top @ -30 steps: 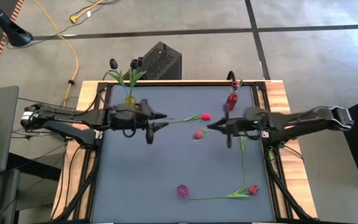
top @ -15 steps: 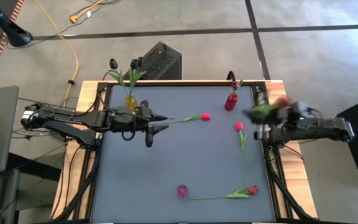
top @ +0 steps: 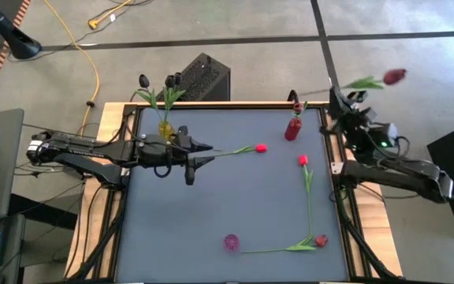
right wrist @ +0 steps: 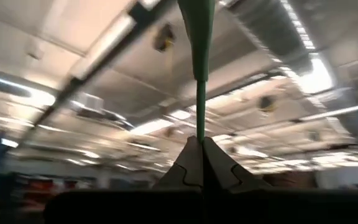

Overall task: Sort flowers into vase by color
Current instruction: Put the left purple flower into the red vase

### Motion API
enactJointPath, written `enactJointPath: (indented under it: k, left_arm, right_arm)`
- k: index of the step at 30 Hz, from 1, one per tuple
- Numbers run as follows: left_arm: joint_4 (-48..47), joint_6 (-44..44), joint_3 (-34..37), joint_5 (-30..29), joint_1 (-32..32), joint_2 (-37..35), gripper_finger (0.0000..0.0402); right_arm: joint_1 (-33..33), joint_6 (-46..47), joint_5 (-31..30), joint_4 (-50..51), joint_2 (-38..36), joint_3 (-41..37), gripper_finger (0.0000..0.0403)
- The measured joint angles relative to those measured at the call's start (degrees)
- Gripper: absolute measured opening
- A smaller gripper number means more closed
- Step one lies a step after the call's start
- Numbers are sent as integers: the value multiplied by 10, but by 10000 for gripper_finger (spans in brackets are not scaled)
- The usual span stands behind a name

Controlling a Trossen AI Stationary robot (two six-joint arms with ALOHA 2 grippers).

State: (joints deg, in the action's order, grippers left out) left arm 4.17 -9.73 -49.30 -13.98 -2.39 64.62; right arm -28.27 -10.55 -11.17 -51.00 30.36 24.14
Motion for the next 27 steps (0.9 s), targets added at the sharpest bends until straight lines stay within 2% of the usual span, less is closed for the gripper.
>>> enactJointPath:
  k: [2, 5, 11, 19, 27]
  left_arm:
    - [0, 0, 0, 0, 0, 0, 160]
    - [-1, -5, 0, 0, 0, 0, 160]
    - [-8, -8, 0, 0, -3, 0, 160]
    - [-8, 5, 0, 0, -3, 0, 160]
    - [-1, 5, 4, 0, -3, 3, 160]
  right_arm:
    - [-44, 9, -17, -2, 29, 0, 16]
    - [-108, 72, -23, 12, 62, 0, 16]
    - [-197, 161, -7, 116, 83, 0, 16]
    - [-244, 187, 51, 243, 78, 0, 16]
    - [-263, 192, 92, 282, 76, 0, 16]
